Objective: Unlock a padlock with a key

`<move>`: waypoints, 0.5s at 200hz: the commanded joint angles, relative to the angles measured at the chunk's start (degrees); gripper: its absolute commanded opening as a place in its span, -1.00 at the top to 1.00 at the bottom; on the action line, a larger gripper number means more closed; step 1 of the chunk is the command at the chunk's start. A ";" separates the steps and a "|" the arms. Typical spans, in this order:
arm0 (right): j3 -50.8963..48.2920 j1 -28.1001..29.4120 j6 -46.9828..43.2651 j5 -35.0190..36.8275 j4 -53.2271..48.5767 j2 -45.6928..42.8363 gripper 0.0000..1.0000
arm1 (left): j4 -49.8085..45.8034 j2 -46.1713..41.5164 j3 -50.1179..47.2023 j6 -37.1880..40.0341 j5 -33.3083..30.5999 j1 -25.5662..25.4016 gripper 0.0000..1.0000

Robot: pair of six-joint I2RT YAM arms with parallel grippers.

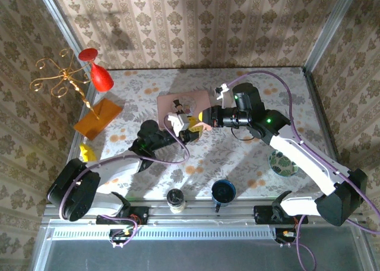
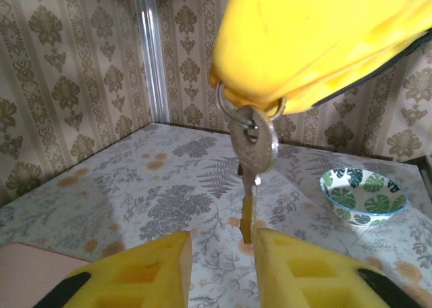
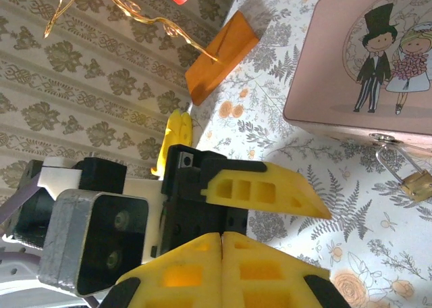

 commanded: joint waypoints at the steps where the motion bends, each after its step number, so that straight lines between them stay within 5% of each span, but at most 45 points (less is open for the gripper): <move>1: 0.14 0.41 0.85 -1.01 0.95 -0.73 1.00 | 5.64 1.22 2.04 -0.83 -1.67 -0.64 0.46; 76: -0.30 0.41 0.76 -0.44 0.80 -0.39 1.00 | 6.00 1.51 2.49 -1.07 -1.50 -0.86 0.74; 100: -0.21 0.45 0.76 -0.24 0.86 0.00 1.00 | 5.92 1.08 1.92 -0.72 -1.31 -0.87 0.64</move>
